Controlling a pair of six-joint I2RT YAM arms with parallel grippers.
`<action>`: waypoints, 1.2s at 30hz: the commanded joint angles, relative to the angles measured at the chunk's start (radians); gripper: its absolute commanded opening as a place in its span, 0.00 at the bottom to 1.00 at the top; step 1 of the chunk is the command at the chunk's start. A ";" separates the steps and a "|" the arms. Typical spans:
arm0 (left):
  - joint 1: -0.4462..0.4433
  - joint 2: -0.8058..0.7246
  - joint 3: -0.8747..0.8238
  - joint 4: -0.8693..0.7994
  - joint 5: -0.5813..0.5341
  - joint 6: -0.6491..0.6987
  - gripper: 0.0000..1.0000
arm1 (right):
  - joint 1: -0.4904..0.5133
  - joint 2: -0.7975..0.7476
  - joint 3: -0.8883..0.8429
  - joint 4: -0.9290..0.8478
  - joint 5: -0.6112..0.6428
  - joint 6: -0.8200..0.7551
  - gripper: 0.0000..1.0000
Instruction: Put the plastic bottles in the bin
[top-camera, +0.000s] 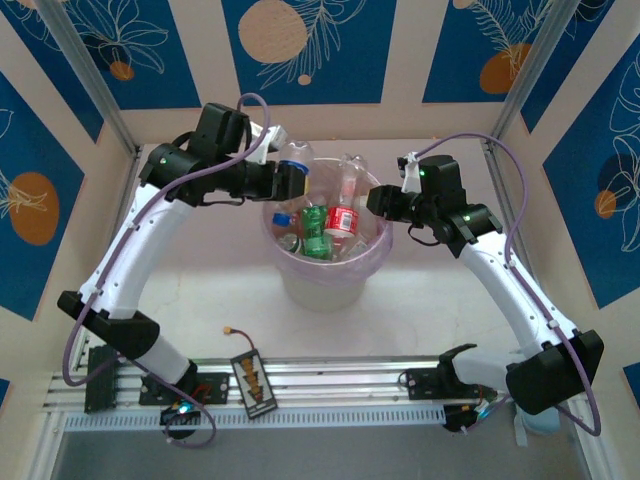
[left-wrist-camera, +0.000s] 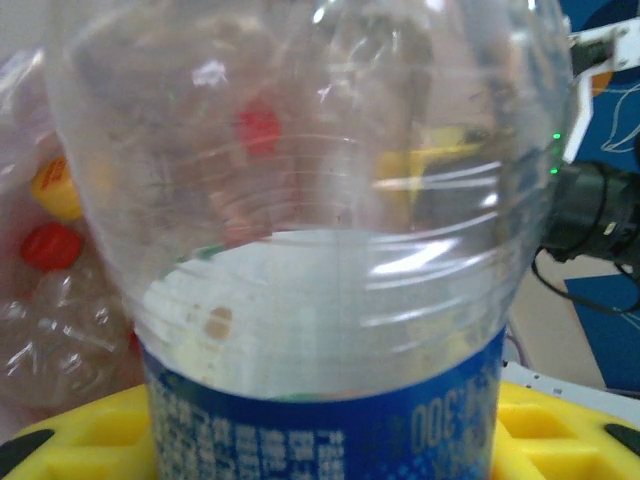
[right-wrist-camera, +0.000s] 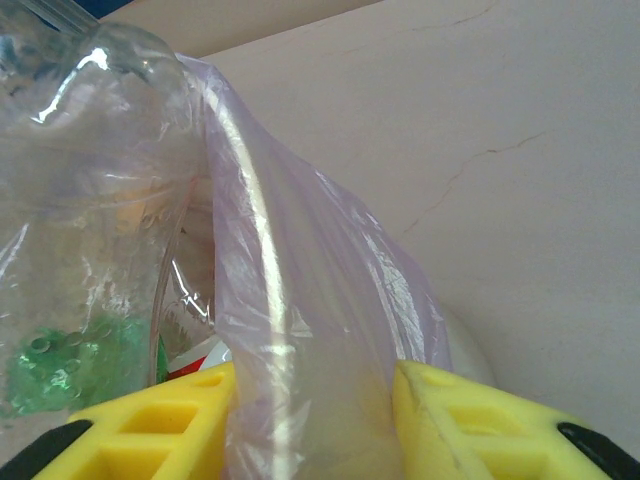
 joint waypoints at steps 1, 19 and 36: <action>-0.016 0.023 0.023 -0.118 -0.057 0.038 0.00 | 0.011 -0.005 0.006 -0.053 0.013 -0.031 0.41; -0.025 0.045 -0.085 0.004 -0.146 -0.022 0.31 | -0.008 0.000 -0.011 -0.041 -0.023 -0.039 0.42; -0.027 0.030 -0.103 0.050 -0.147 -0.039 0.76 | -0.035 -0.019 -0.023 -0.035 -0.050 -0.038 0.43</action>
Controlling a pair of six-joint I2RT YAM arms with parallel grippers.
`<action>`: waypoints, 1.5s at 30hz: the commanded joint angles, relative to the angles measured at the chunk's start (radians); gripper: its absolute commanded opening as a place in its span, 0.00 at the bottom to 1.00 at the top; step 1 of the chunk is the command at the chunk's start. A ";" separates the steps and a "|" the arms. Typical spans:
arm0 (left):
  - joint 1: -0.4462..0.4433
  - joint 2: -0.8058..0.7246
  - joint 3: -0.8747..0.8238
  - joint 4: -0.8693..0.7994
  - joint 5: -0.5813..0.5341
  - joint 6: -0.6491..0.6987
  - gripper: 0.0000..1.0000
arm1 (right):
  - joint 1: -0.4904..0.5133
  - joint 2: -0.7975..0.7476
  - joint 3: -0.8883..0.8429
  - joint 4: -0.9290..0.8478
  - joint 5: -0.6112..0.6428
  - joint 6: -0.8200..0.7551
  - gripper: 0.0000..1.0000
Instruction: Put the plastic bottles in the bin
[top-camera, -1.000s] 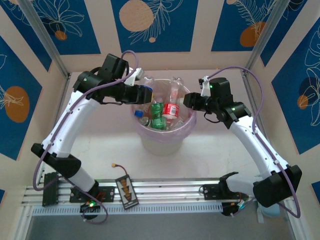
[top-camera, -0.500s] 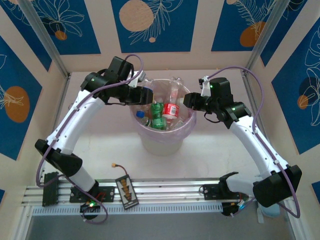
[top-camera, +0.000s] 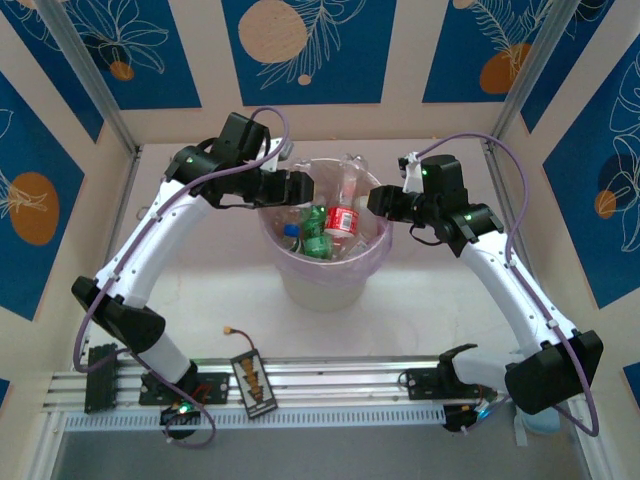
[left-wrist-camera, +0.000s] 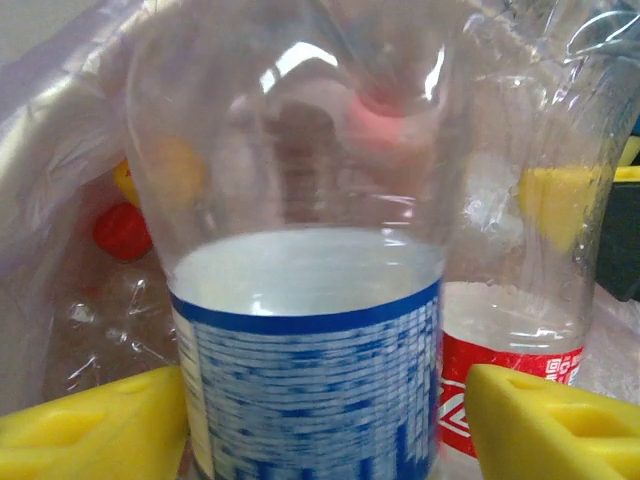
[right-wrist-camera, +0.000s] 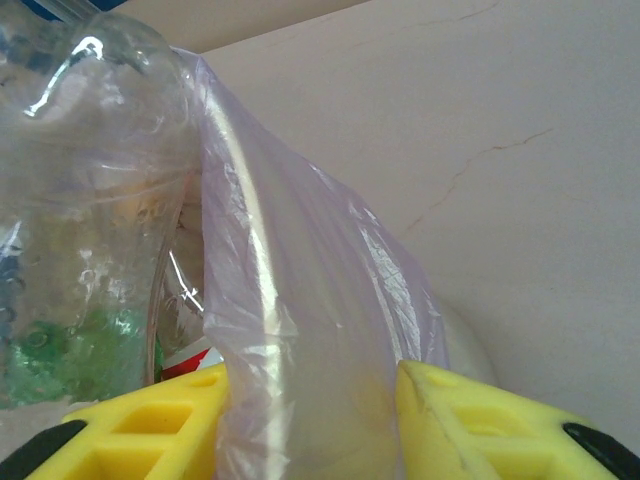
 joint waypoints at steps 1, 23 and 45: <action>-0.006 -0.015 -0.004 -0.009 -0.015 -0.001 0.78 | -0.009 -0.020 -0.020 -0.030 -0.016 -0.021 0.43; -0.021 -0.063 -0.005 0.137 -0.138 0.007 0.58 | -0.013 -0.028 -0.015 -0.023 -0.029 -0.016 0.43; -0.021 -0.136 -0.045 0.202 -0.205 0.041 0.65 | 0.012 -0.015 0.067 -0.034 -0.013 -0.019 0.46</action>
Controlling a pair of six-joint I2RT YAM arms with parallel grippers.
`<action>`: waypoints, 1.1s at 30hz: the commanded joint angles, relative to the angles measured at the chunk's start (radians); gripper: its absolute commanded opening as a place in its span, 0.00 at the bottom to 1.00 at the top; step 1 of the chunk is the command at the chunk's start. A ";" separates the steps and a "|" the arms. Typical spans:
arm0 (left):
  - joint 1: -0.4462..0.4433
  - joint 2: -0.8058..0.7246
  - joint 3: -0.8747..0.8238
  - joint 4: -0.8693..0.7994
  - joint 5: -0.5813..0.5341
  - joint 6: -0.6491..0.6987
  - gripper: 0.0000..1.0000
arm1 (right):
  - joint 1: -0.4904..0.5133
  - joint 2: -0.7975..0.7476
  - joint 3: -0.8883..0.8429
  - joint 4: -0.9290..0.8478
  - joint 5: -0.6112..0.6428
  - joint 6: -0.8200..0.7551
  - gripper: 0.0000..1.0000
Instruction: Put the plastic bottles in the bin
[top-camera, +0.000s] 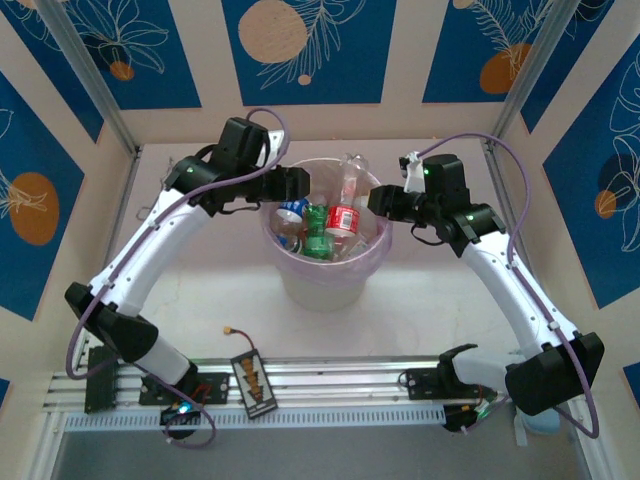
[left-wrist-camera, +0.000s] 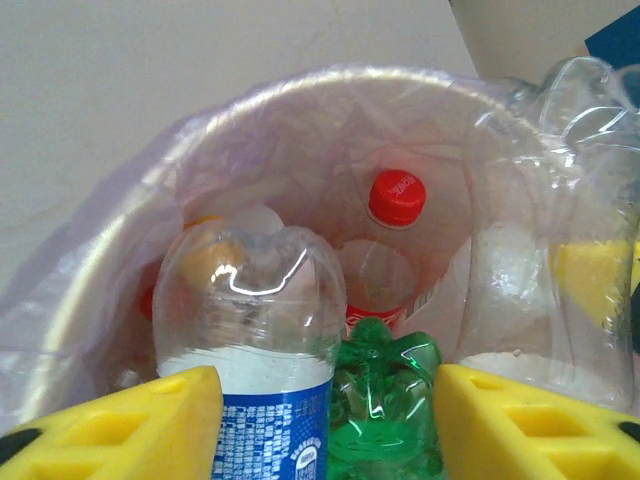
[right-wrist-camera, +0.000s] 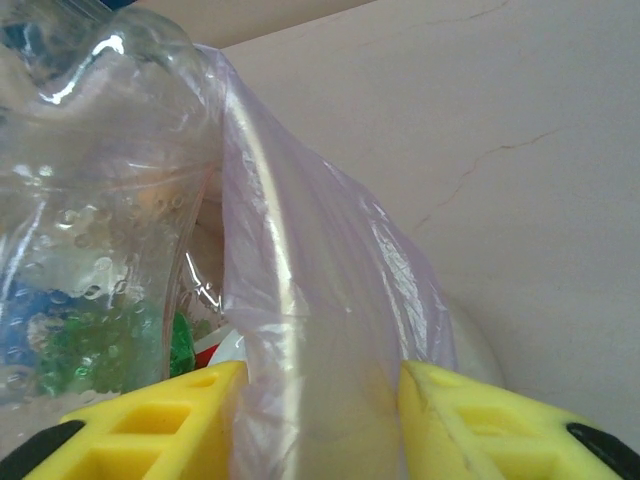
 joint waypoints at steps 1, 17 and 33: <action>0.008 -0.081 0.055 0.027 -0.080 0.049 0.70 | 0.009 -0.008 0.068 -0.030 0.016 -0.024 0.49; 0.129 -0.364 -0.472 0.319 -0.628 0.293 1.00 | -0.150 -0.067 0.097 -0.074 0.139 -0.100 0.79; 0.357 -0.369 -1.059 0.827 -0.679 0.266 1.00 | -0.327 -0.105 -0.548 0.501 0.429 -0.111 0.99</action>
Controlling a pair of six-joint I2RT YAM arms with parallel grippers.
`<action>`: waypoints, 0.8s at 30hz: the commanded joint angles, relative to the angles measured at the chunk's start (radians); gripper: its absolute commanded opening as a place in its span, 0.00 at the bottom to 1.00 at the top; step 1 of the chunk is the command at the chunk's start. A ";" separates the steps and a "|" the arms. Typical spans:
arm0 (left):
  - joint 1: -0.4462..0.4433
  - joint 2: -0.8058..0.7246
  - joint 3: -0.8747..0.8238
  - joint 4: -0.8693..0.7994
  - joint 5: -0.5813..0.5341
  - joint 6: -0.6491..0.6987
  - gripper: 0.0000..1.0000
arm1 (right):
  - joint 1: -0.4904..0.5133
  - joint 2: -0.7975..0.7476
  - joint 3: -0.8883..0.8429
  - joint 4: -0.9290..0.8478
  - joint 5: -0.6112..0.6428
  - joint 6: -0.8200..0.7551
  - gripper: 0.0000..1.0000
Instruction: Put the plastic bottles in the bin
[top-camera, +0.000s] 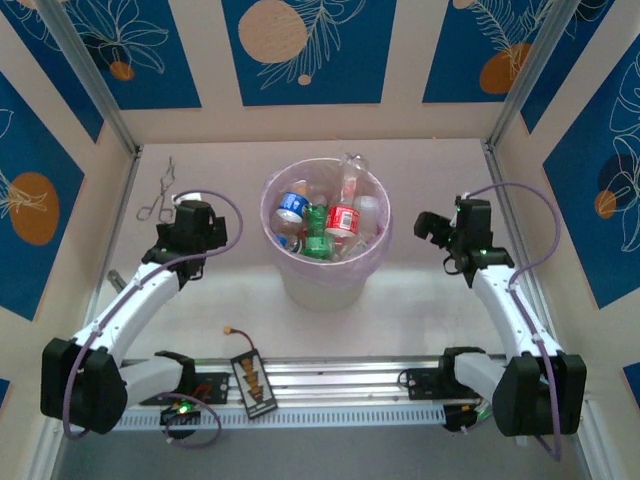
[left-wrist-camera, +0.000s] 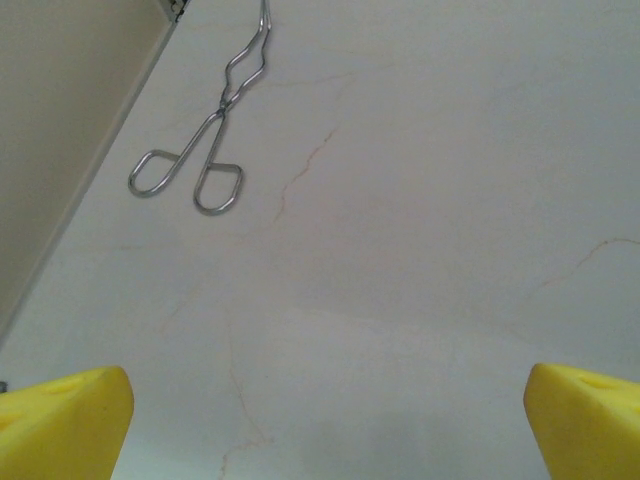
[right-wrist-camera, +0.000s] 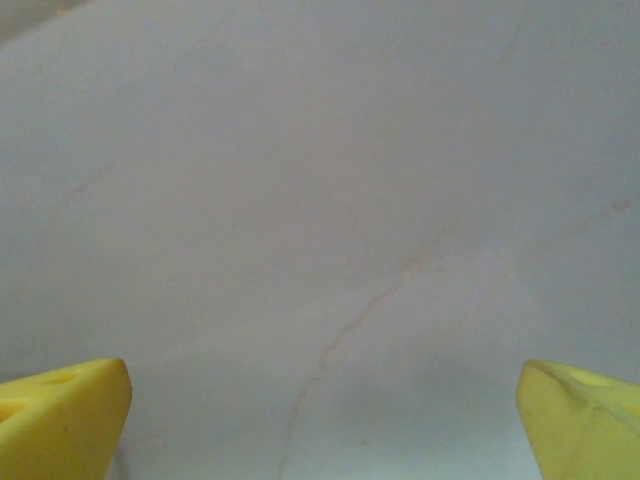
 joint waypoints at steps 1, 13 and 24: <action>0.023 0.062 -0.010 0.180 -0.017 0.037 1.00 | -0.001 0.041 -0.049 0.261 0.088 -0.013 0.99; 0.041 0.173 -0.225 0.586 -0.036 0.202 1.00 | 0.057 0.290 -0.172 0.683 0.192 -0.125 0.99; 0.145 0.350 -0.308 0.972 0.139 0.248 1.00 | 0.060 0.389 -0.225 0.920 0.206 -0.210 0.99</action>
